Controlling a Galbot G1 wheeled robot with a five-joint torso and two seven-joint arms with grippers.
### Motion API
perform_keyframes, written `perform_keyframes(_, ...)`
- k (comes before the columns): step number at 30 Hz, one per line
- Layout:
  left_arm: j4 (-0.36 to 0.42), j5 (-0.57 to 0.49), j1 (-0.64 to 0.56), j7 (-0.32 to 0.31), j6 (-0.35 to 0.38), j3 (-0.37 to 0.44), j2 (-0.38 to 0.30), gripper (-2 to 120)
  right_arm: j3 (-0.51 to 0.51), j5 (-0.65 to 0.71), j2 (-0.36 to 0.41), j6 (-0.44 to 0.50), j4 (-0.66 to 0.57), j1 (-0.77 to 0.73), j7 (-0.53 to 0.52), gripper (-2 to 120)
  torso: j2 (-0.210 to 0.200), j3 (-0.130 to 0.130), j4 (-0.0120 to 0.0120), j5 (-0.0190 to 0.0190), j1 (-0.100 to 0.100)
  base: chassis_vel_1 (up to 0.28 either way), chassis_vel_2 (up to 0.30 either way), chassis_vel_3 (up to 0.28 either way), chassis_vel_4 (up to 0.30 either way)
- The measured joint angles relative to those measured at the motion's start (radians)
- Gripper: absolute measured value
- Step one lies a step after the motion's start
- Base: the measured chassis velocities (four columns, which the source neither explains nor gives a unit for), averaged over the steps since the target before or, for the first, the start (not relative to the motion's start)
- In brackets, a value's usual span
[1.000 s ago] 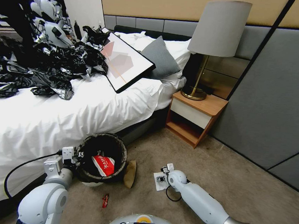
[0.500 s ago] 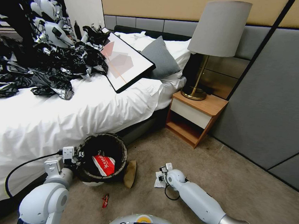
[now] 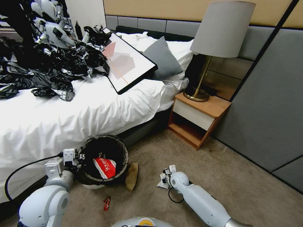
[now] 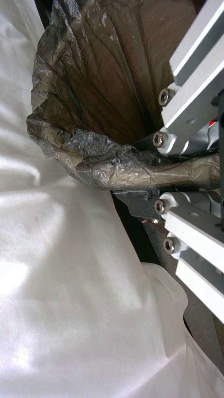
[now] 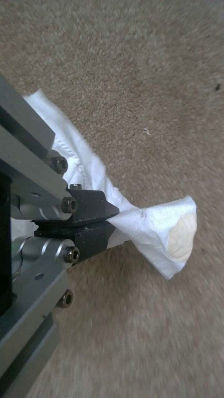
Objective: Pick up the trash bin, then pick up the garbage from the floor and place it into the trash bin.
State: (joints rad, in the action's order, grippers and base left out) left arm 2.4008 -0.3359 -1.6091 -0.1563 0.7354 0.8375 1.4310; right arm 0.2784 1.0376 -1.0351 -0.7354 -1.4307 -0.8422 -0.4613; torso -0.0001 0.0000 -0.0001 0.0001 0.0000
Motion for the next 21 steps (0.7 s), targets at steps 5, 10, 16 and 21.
perform_keyframes(5, 0.006, -0.001, -0.002, 0.0, 0.0, 0.0, -0.003, 4, -0.041, 0.06, 0.058, 0.0, -0.13, -0.013, -0.034, 0, 0.0, 0.0, 0.0, -0.0001, 0.0, 0.0, 0.0, 0.0, 0.0)
perform_keyframes(10, 0.013, -0.001, -0.005, -0.001, 0.0, -0.002, -0.004, 4, -0.086, 0.156, 0.129, 0.0, -0.306, -0.013, -0.07, 0, 0.0, 0.0, 0.0, -0.0003, 0.0, 0.0, 0.0, 0.0, 0.0)
perform_keyframes(16, 0.014, -0.001, -0.006, 0.0, 0.0, -0.004, -0.005, 4, -0.145, 0.245, 0.195, 0.0, -0.483, -0.003, -0.11, 0, 0.0, 0.0, -0.0001, -0.0001, 0.0, 0.0, 0.0, 0.0, 0.0)
perform_keyframes(21, 0.017, -0.001, -0.005, 0.0, 0.0, -0.007, -0.006, 4, -0.203, 0.312, 0.23, 0.0, -0.622, 0.023, -0.139, 0, 0.0, 0.0, 0.0002, -0.0002, 0.0, 0.0, 0.0, 0.0, 0.0)
